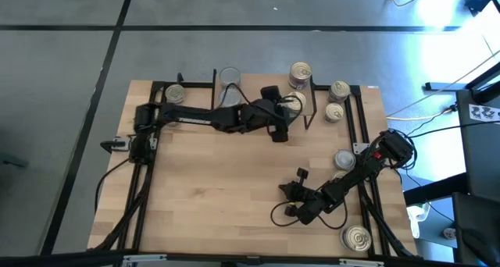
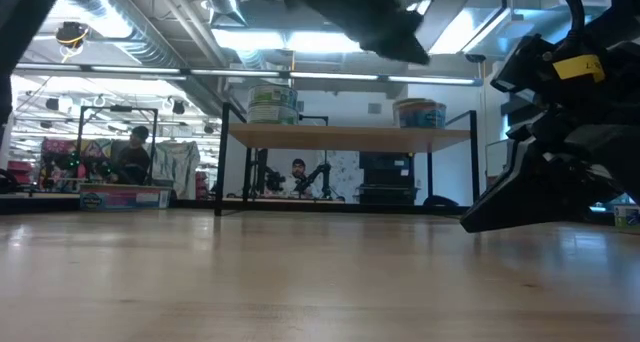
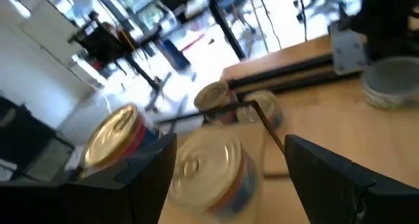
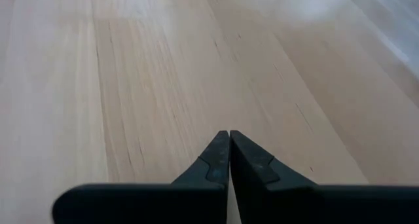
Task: Stack canned seafood by type on shelf
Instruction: Put the blue pink tuna can on the shelf aligned with the other blue pink tuna can, then stack the blue pink tuna can on top of the blue pink tuna can on the shelf
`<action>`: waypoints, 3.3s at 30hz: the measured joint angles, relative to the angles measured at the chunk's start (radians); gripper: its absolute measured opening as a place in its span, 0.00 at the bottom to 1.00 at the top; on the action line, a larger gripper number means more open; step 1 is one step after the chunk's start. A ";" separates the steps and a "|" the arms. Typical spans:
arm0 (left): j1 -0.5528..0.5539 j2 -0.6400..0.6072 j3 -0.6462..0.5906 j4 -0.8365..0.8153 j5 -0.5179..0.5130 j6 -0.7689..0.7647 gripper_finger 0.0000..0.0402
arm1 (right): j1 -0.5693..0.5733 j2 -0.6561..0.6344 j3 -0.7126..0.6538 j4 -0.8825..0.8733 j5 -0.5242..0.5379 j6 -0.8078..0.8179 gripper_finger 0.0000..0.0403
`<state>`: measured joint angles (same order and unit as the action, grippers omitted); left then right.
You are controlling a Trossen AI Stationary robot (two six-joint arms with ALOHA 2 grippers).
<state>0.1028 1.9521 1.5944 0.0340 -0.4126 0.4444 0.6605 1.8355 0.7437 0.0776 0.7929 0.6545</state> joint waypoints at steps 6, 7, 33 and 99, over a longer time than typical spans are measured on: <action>-0.099 -0.161 0.000 -0.330 -0.048 -0.153 0.70 | 0.000 0.000 0.001 0.000 -0.001 -0.004 0.04; -0.116 -0.181 0.000 -0.384 -0.053 -0.184 0.70 | 0.000 0.000 0.000 -0.002 0.000 -0.005 0.04; -0.646 -0.529 -1.033 0.286 -0.385 -0.755 0.70 | -0.132 -0.097 0.215 -0.315 0.022 -0.249 0.04; -0.685 -0.527 -1.092 0.322 -0.383 -0.864 0.70 | -0.225 -0.180 0.765 -1.552 -0.631 -0.076 0.04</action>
<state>-0.5819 1.4250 0.5022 0.3565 -0.7959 -0.4193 0.4359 1.6554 1.5087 -1.4745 0.1622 0.5780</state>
